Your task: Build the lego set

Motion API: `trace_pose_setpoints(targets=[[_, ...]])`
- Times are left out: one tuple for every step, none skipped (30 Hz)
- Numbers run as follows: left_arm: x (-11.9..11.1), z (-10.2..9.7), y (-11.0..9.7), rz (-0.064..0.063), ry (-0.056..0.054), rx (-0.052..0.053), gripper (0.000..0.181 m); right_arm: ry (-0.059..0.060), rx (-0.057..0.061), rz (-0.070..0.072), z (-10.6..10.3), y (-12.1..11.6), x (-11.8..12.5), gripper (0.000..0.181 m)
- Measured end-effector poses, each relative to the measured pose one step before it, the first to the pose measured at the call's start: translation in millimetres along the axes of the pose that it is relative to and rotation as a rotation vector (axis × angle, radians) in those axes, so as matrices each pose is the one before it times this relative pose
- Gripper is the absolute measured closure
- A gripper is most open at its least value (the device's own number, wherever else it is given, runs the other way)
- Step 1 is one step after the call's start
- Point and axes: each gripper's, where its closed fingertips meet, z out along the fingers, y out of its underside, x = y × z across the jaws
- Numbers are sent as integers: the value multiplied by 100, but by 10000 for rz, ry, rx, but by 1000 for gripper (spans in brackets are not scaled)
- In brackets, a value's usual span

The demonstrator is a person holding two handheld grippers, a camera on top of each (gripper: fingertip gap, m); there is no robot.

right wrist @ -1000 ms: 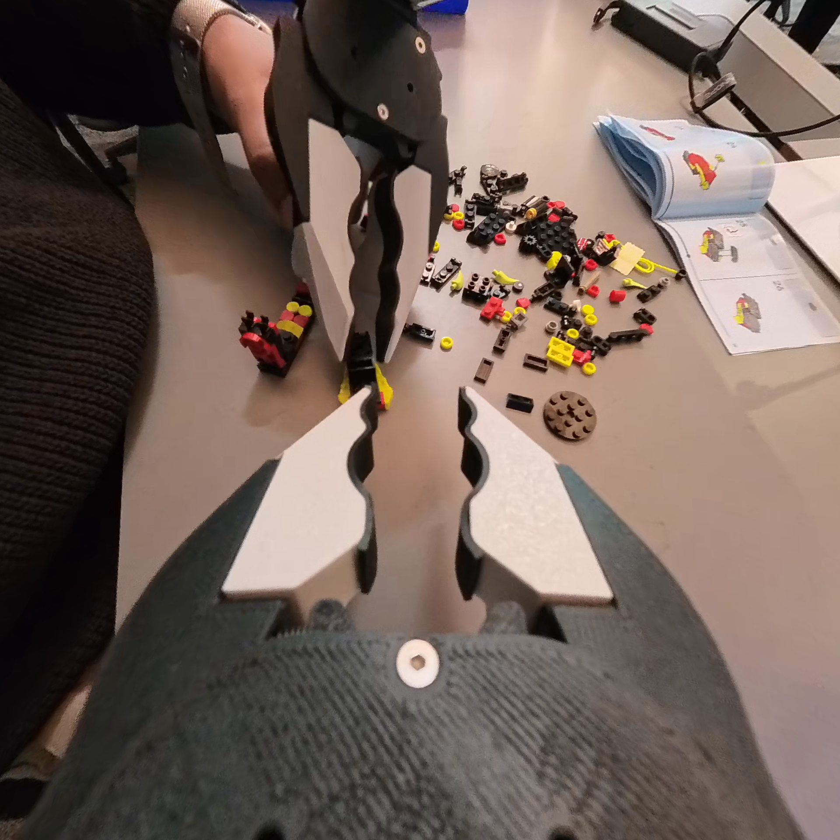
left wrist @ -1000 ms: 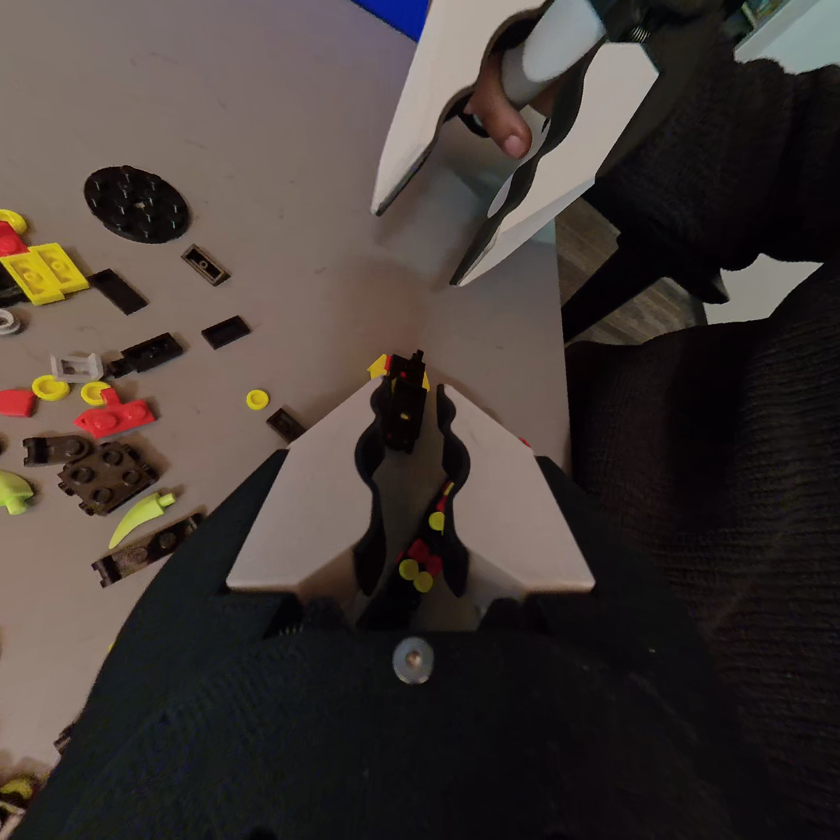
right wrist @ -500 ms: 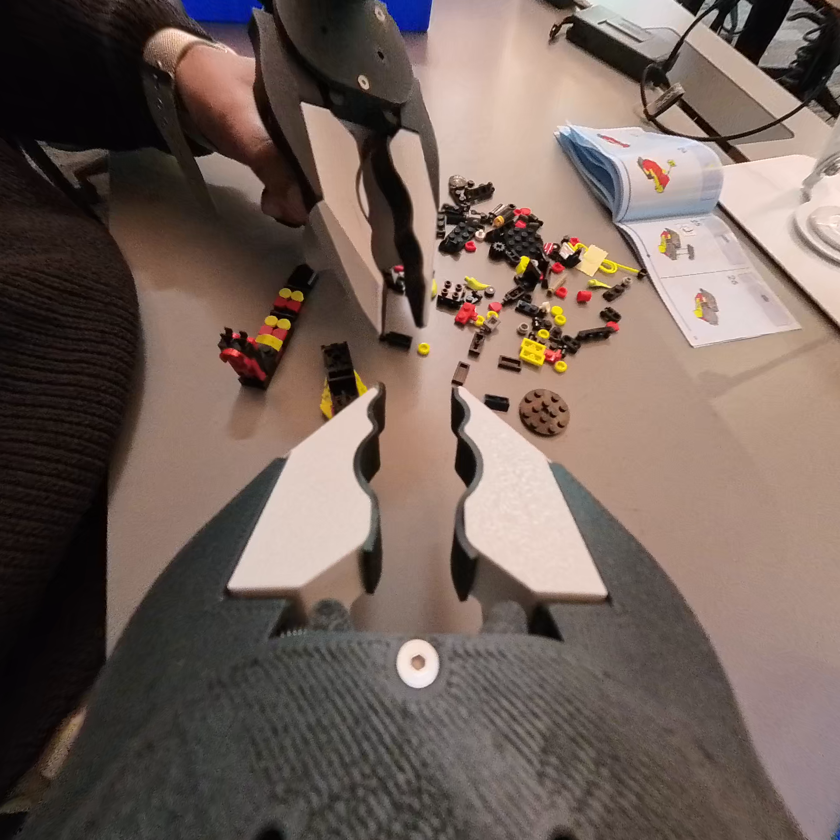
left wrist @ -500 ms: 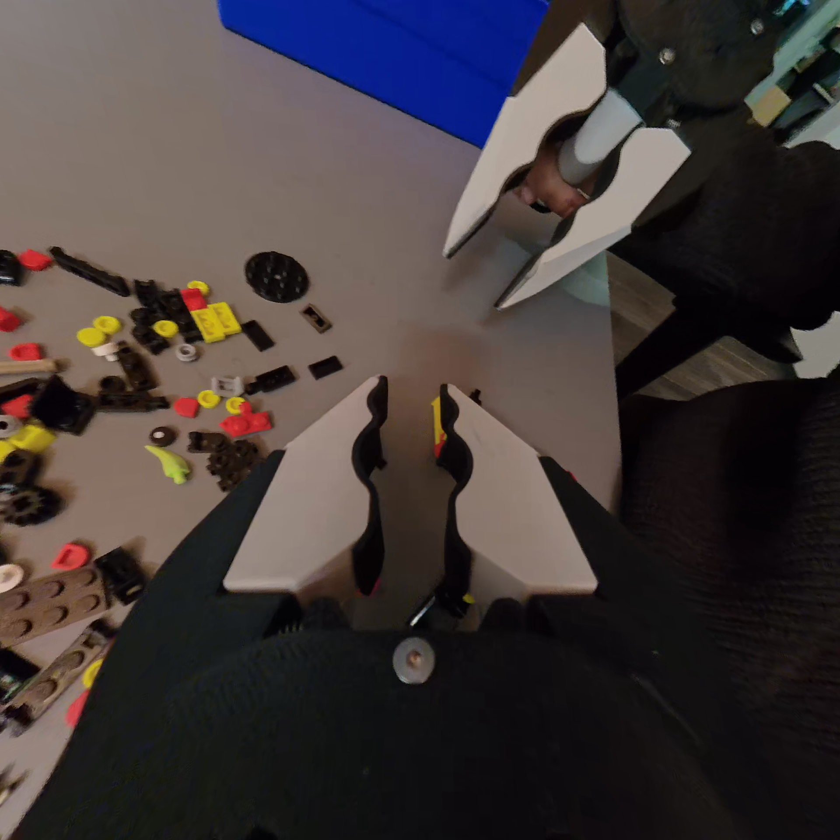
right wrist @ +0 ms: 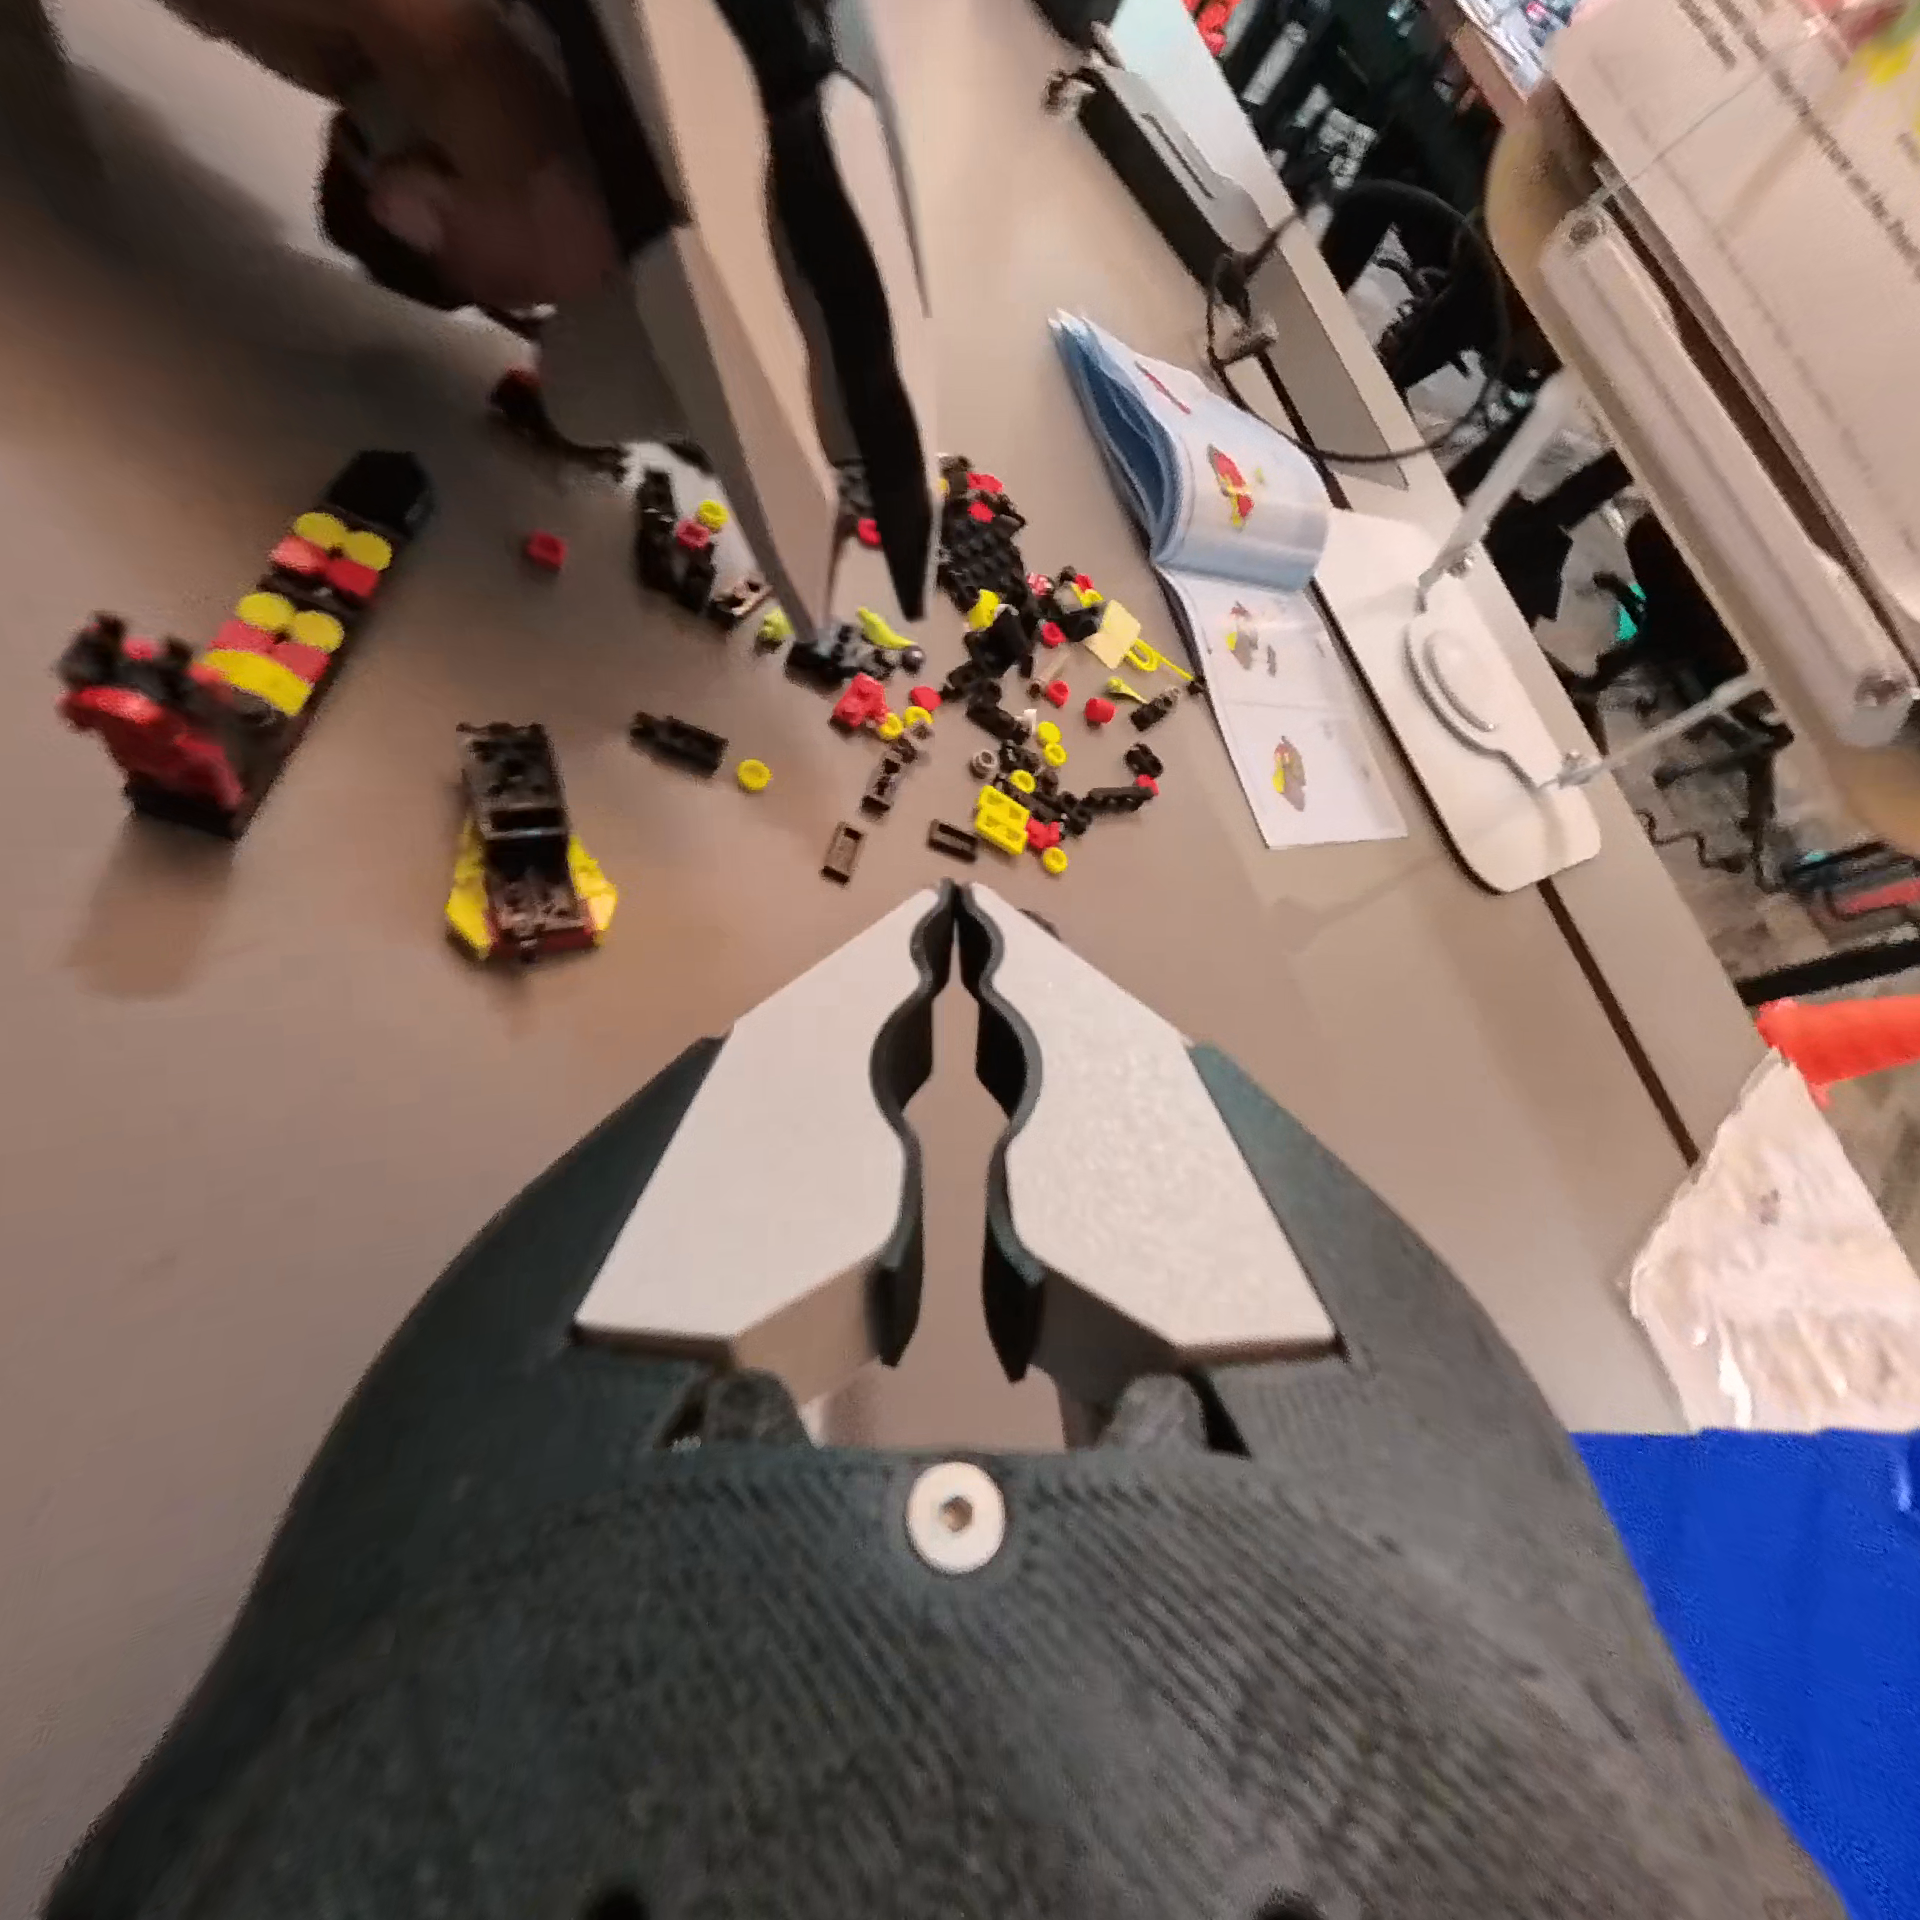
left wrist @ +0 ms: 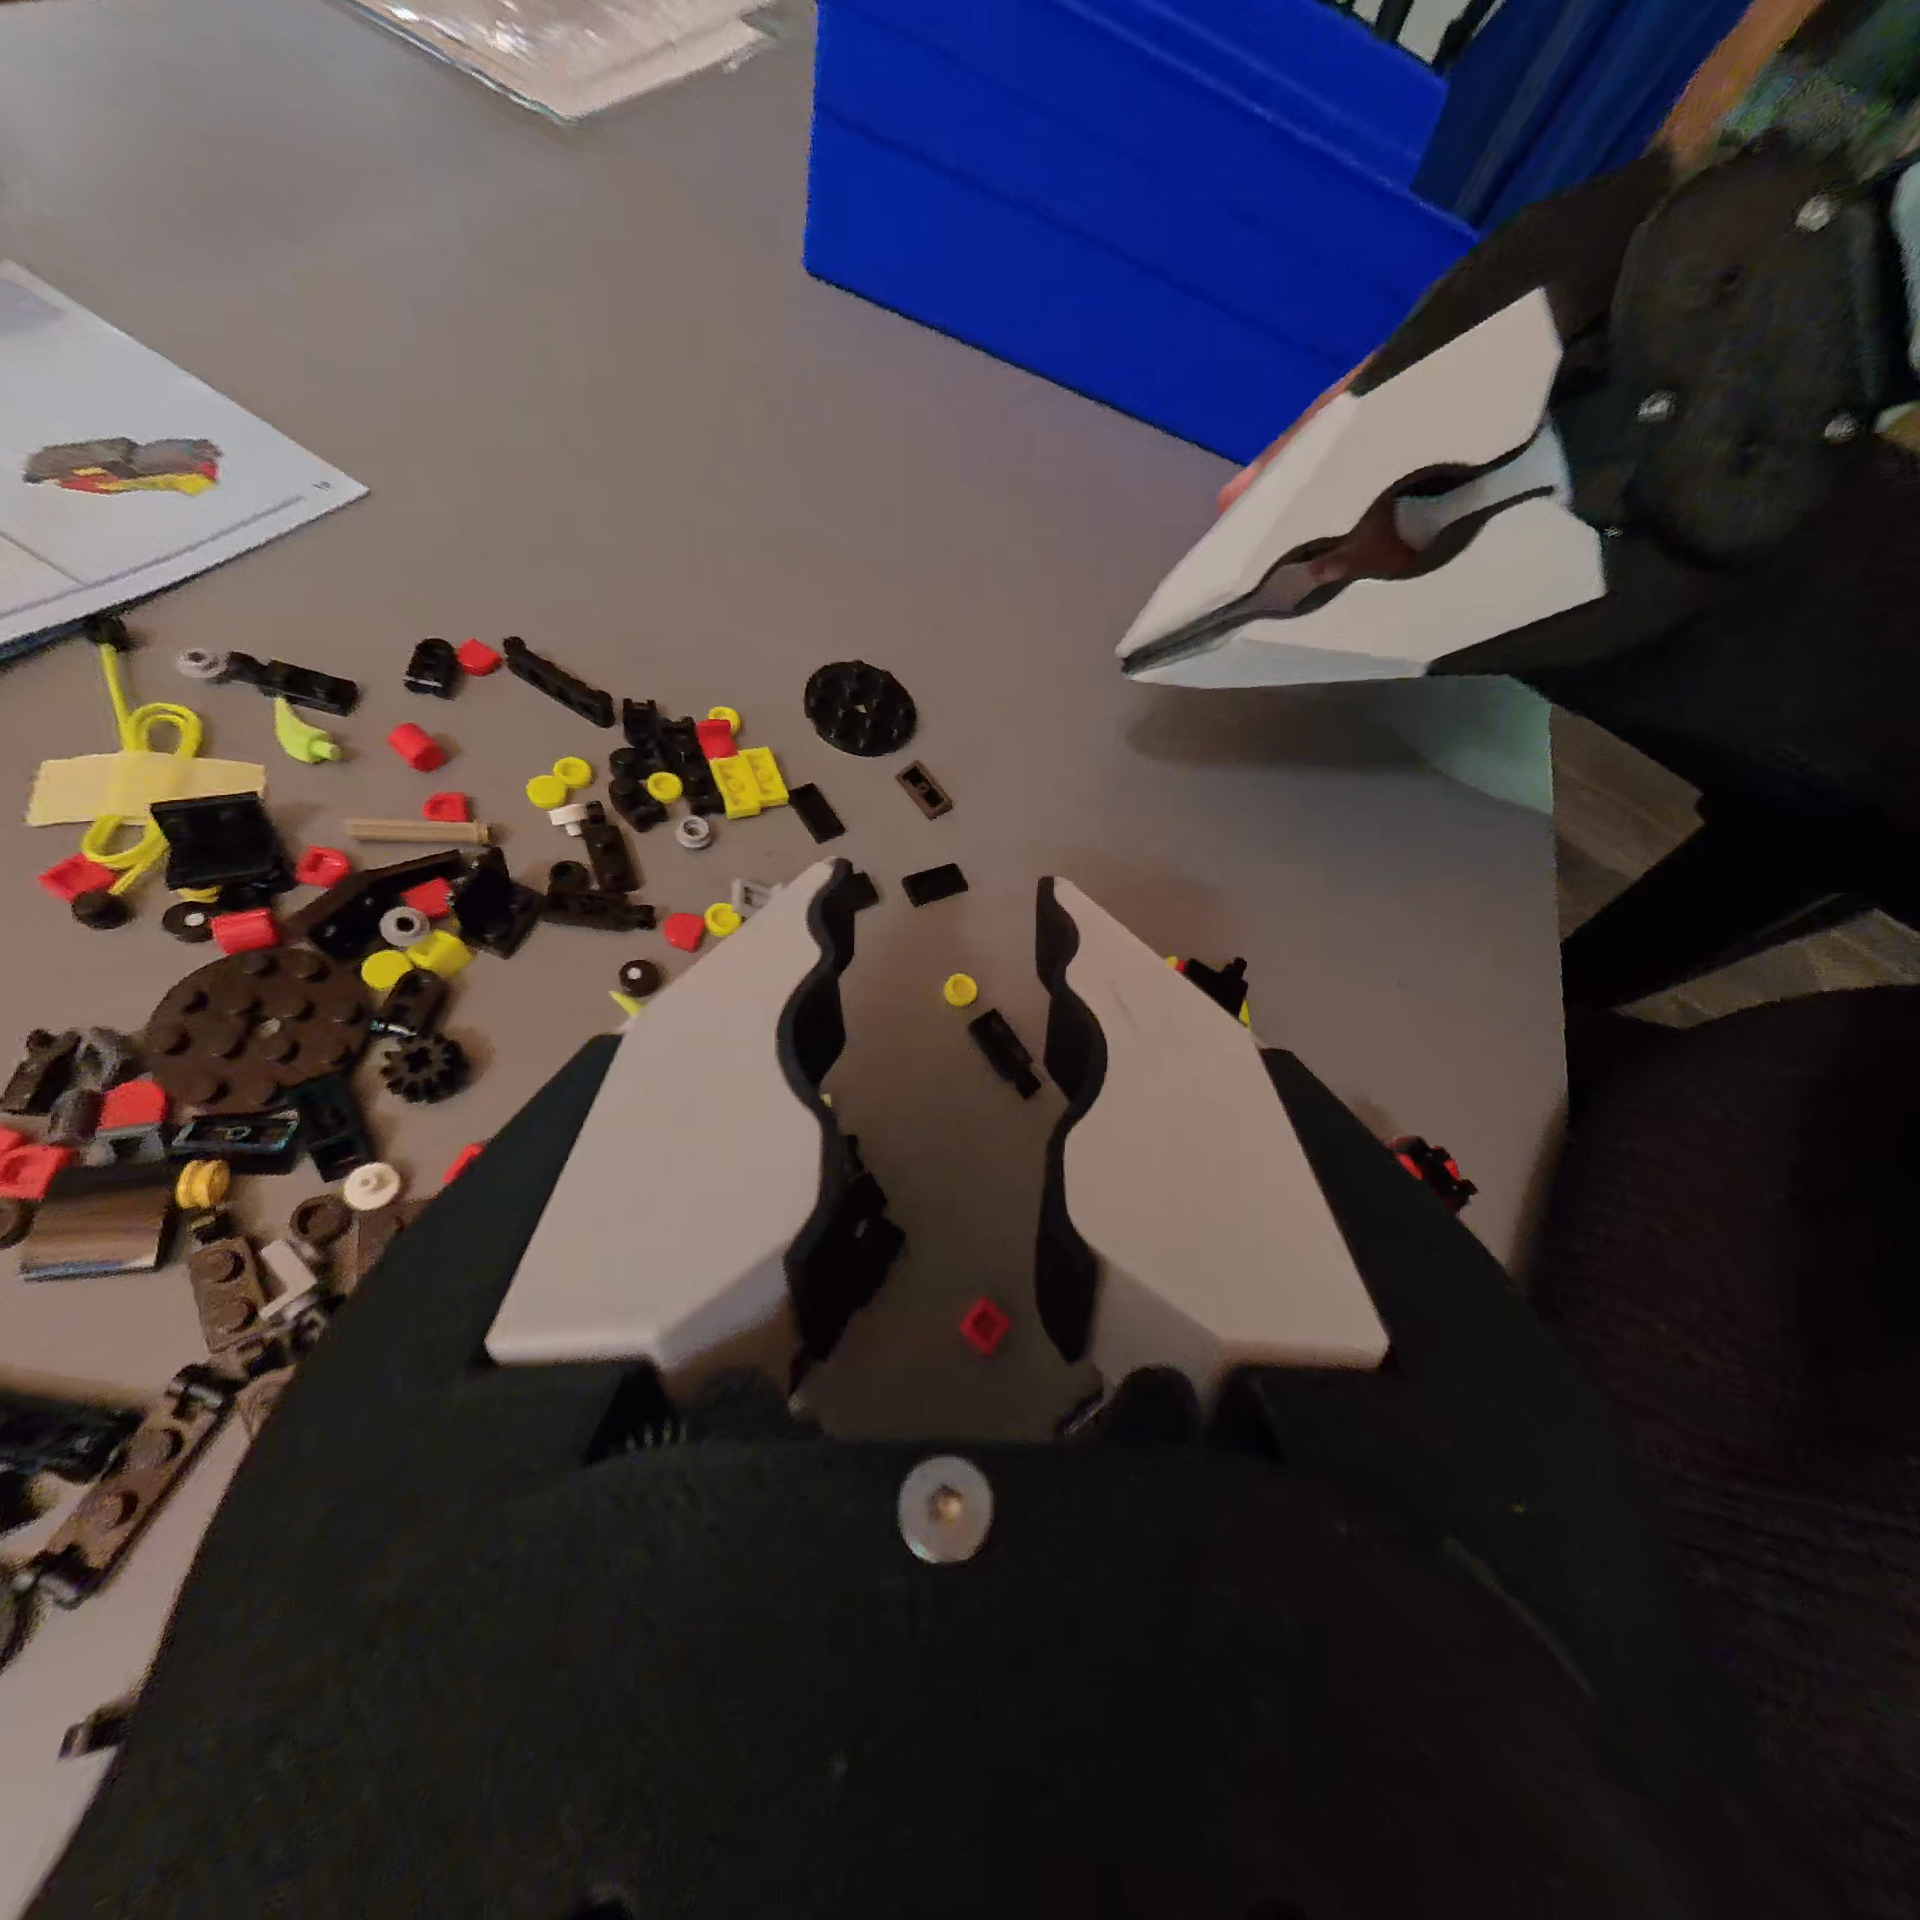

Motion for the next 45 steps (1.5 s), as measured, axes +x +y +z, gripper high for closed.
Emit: trace_pose_setpoints(targets=[[-38,-250,-131,-101,-8,155,147,164,-33,243,199,93,485,181],[-178,-248,-43,-107,-89,86,145,185,-6,194,134,-23,451,181],[-254,-243,-91,-101,-119,58,144,204,64,201,119,-120,369,181],[-255,-252,-252,-98,-113,122,144,87,83,177,90,-103,96,181],[-275,-262,-371,-108,-116,206,143,26,66,145,63,-54,-46,181],[-269,-253,-351,-123,-88,214,143,19,28,96,51,-19,-41,181],[-224,-241,-239,-136,-30,146,142,44,-5,89,40,-6,20,181],[-251,-232,-144,-136,-39,85,141,58,23,147,48,-75,98,181],[-317,-245,-103,-107,-71,36,141,20,96,289,76,-206,88,181],[-392,-254,-35,-68,-97,-8,142,-144,218,552,129,-411,-93,178],[-550,-248,138,-26,-164,-122,143,-457,323,830,181,-589,-455,174],[-660,-241,218,2,-203,-157,145,-681,291,868,210,-507,-708,168],[-650,-236,124,-4,-182,-93,148,-578,202,702,274,-349,-470,165],[-544,-205,64,-33,-124,-77,152,-340,52,490,351,-135,-66,164],[-431,-180,40,-46,-81,-69,154,-185,-51,307,389,0,169,163],[-374,-156,18,-48,-92,-14,156,-125,-31,174,428,-12,225,163],[-267,-129,-14,-61,-74,9,157,-116,-46,90,463,18,197,162],[-104,-87,-34,-64,-18,17,158,-127,-131,34,450,149,124,162],[30,-28,-76,-38,26,40,159,-149,-184,-1,431,255,39,162],[148,43,-75,-6,63,39,161,-230,-186,-39,371,305,-159,163],[194,124,3,25,73,-22,162,-259,-197,-64,300,350,-271,165],[124,169,60,77,21,-62,162,-244,-210,-73,215,387,-343,166],[54,172,74,119,-21,-72,162,-268,-214,-99,152,383,-461,166],[13,155,66,104,-41,-69,163,-199,-233,-132,86,425,-452,167],[55,111,32,49,5,-38,163,-109,-210,-190,35,356,-377,169],[150,82,-35,-23,74,11,163,-58,-156,-238,44,263,-341,170],[216,65,-64,-69,131,42,163,-81,-114,-257,96,170,-377,170],[241,84,-83,-91,147,57,163,-175,-103,-227,188,101,-486,169],[211,100,-28,-87,145,31,163,-233,-127,-137,246,123,-561,168],[154,118,27,-62,105,-12,163,-214,-185,-88,309,199,-498,167],[130,129,43,-33,75,-26,163,-107,-269,-67,331,332,-295,167],[130,114,64,-10,59,-32,163,9,-334,-59,315,405,-76,167],[135,99,50,15,37,-20,163,3,-288,-81,228,300,-73,167],[132,80,67,30,24,-26,163,101,-171,-28,143,115,84,168],[120,68,91,32,17,-43,163,72,-54,39,66,-64,64,169],[99,55,87,33,4,-34,163,-74,3,66,12,-120,-132,170],[73,38,78,26,-6,-24,163,-147,1,82,1,-85,-231,173],[60,18,91,13,-8,-23,163,-235,-28,36,18,-24,-342,179],[50,0,84,5,-2,-19,163,-197,-69,8,59,54,-268,181],[50,-17,72,10,0,-9,163,-49,-138,28,96,149,-23,181],[8,-38,88,12,-15,-10,163,-17,-179,22,135,218,58,181],[-2,-53,120,7,-23,-22,163,-15,-149,37,177,176,81,181],[-22,-76,141,-2,-27,-27,163,13,-109,64,182,130,153,181],[-23,-113,104,-11,-36,-3,163,-9,-90,65,196,70,128,181],[-41,-149,52,-9,-41,28,163,2,-80,70,182,27,167,177]])
